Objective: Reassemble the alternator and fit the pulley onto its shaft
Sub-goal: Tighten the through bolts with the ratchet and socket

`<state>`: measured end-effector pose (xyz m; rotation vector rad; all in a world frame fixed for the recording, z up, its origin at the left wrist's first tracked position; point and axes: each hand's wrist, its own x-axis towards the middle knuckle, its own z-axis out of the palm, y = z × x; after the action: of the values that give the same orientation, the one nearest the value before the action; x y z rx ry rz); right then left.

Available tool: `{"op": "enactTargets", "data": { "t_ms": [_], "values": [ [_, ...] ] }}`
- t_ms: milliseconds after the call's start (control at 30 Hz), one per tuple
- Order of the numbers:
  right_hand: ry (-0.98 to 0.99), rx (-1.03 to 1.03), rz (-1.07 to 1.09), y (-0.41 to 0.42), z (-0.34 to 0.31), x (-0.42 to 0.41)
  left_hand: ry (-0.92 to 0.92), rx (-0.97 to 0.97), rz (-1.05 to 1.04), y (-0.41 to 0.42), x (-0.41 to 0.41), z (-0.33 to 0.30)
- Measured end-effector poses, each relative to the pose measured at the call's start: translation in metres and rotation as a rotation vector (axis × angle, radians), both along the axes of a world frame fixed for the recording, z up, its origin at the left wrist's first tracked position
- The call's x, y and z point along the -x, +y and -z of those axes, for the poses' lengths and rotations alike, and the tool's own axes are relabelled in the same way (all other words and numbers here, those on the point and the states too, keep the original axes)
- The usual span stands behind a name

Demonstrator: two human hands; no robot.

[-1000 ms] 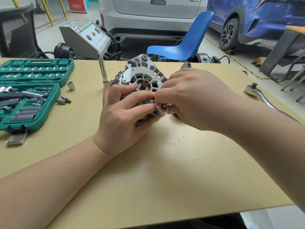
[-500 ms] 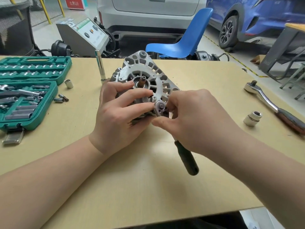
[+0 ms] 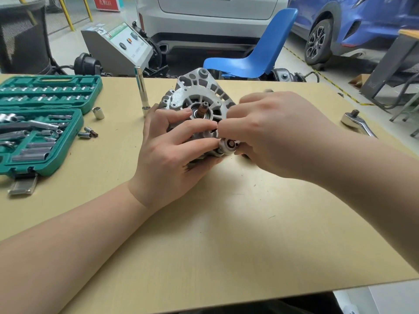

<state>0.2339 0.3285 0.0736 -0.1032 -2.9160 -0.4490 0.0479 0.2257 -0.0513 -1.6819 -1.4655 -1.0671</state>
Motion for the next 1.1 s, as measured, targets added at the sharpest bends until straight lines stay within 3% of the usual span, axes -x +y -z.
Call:
{"op": "enactTargets", "data": {
  "t_ms": [233,400,533,667,833,967,1100],
  "values": [
    [0.127,0.012,0.181,-0.013,0.017,-0.001,-0.047,-0.013,0.021,-0.001,-0.002,-0.001],
    [0.252,0.262,0.338,-0.027,0.030,-0.005,-0.036,-0.015,0.025,-0.002,0.000,-0.001],
    [0.250,0.241,0.348,-0.033,0.028,-0.001,-0.025,-0.012,0.016,-0.004,-0.001,-0.003],
    [0.282,0.382,0.260,-0.017,0.021,-0.009,-0.030,0.008,0.028,-0.006,0.002,-0.004],
    [0.812,0.740,0.138,0.012,0.017,-0.007,-0.104,0.068,0.107,-0.009,0.015,-0.010],
    [0.855,1.045,0.213,0.024,0.034,0.006,-0.438,0.081,0.157,-0.013,0.027,-0.009],
    [0.787,1.002,0.217,0.025,0.063,0.008,-0.863,0.183,0.242,-0.016,0.037,-0.008]
  ]
}}
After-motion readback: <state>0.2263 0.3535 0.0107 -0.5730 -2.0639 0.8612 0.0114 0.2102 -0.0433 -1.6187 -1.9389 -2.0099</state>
